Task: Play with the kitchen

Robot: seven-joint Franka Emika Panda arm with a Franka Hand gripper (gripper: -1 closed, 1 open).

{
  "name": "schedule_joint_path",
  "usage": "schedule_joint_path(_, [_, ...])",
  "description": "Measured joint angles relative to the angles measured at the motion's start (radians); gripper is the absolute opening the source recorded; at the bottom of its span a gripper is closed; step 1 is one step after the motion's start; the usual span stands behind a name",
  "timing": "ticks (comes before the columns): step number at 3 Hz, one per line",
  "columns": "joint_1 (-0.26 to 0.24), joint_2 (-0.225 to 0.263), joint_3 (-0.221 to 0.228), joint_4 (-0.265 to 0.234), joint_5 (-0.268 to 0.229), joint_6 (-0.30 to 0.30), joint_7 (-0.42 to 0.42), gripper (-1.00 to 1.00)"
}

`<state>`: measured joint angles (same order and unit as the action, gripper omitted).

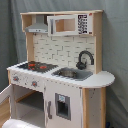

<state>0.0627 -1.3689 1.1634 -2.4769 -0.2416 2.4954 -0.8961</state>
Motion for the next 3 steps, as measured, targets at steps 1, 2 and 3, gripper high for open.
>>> schedule_joint_path(1, [0.006,0.002,-0.076,-0.005,0.0,0.0,-0.074,1.0])
schedule_joint_path(2, [0.005,-0.002,-0.149,-0.016,-0.005,0.0,-0.154,1.0])
schedule_joint_path(3, [0.003,-0.019,-0.243,-0.034,-0.028,0.002,-0.215,1.0])
